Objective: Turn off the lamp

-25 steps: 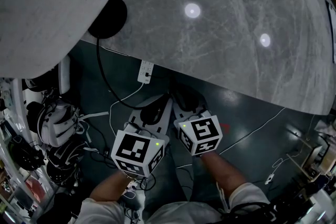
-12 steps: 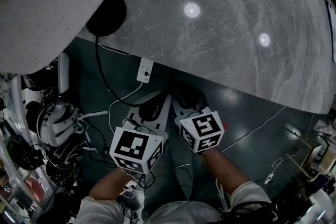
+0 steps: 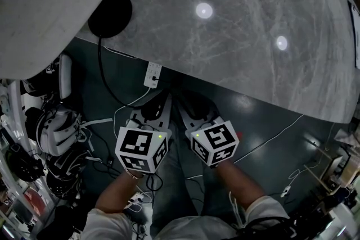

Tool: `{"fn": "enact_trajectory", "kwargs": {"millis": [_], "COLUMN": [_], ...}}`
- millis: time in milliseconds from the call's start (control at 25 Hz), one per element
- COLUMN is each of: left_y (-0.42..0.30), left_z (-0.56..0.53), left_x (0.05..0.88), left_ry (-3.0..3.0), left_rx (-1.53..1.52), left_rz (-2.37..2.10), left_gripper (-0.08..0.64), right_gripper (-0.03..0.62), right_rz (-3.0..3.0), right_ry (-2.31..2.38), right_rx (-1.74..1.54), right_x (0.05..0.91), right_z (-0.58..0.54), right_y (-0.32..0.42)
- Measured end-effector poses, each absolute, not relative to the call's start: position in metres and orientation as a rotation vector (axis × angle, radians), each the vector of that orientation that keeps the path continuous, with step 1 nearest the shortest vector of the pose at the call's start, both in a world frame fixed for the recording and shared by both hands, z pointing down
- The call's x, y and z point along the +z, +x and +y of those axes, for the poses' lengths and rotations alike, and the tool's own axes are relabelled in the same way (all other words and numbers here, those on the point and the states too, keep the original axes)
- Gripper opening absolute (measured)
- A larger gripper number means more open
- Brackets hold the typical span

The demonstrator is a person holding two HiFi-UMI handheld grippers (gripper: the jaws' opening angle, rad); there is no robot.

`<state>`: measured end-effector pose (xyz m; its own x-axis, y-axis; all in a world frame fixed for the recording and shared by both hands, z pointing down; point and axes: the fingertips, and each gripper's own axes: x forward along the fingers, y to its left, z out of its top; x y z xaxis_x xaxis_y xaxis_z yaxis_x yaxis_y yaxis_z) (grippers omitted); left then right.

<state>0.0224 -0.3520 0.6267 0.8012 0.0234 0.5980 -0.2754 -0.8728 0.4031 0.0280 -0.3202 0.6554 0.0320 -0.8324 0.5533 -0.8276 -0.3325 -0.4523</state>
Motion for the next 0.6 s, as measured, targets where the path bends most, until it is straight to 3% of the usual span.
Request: {"fn": "enact_trajectory", "kwargs": {"millis": [200, 600], "left_y": [0.025, 0.028], "left_z": [-0.366, -0.428], "left_x": [0.649, 0.726], "left_ry": [2.574, 2.761], "left_rx": [0.831, 0.881], "left_rz": [-0.246, -0.525], "left_gripper": [0.025, 0.025], "right_gripper": [0.025, 0.008], "right_rz": [1.774, 1.678], "right_ry": [-2.269, -2.309], "right_rx": [-1.234, -1.263], "right_x": [0.665, 0.681], "right_z": [-0.311, -0.294], "right_y": [0.033, 0.052]}}
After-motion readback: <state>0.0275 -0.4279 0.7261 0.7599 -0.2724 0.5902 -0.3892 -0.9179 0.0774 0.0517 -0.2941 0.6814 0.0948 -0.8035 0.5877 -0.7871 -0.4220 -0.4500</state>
